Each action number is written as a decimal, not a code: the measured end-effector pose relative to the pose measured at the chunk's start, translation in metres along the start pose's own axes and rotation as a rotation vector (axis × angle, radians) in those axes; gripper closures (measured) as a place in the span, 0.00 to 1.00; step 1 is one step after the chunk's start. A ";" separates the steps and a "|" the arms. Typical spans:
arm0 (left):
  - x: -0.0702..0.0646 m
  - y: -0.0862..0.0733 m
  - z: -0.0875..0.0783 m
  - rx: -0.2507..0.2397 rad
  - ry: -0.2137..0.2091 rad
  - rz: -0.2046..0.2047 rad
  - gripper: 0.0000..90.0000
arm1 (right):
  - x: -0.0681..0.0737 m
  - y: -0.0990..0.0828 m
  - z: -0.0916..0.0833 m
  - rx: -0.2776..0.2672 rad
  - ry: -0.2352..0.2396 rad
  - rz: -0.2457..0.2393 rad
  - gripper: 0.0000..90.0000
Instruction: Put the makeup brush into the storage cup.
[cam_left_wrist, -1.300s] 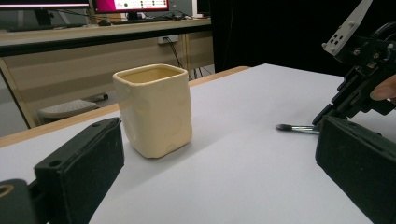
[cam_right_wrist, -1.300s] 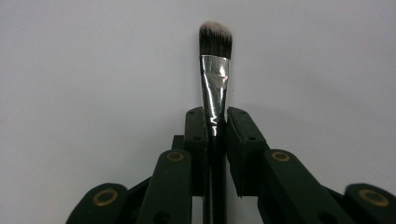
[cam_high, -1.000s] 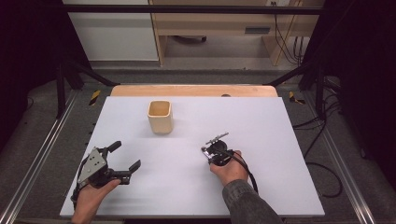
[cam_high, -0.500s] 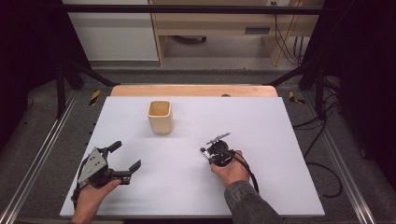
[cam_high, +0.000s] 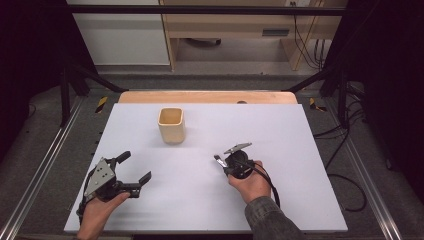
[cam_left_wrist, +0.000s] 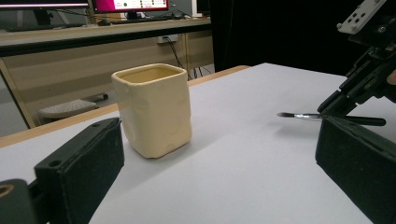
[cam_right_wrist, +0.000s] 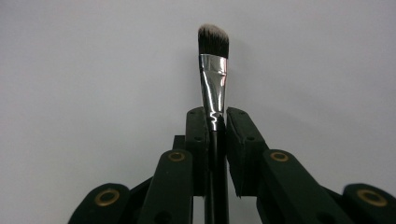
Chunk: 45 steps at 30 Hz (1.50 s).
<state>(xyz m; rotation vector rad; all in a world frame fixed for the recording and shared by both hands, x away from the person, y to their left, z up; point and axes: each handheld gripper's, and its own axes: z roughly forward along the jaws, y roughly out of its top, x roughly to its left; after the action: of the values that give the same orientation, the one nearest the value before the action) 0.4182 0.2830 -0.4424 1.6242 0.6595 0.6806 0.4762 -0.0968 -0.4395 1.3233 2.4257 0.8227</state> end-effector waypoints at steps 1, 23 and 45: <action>0.000 0.000 0.000 0.000 0.000 0.000 0.01 | -0.001 0.000 -0.001 -0.013 0.002 -0.004 0.88; -0.010 0.002 0.007 0.024 -0.023 0.025 0.01 | -0.008 -0.002 -0.014 -0.303 0.145 0.019 0.88; -0.031 0.004 0.018 0.042 -0.031 0.003 0.01 | -0.014 0.007 -0.013 -0.535 0.230 0.029 0.88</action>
<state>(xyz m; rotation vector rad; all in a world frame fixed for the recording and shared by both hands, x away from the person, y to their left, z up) 0.4110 0.2474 -0.4428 1.6713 0.6529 0.6461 0.4825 -0.1099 -0.4253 1.1002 2.1115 1.5689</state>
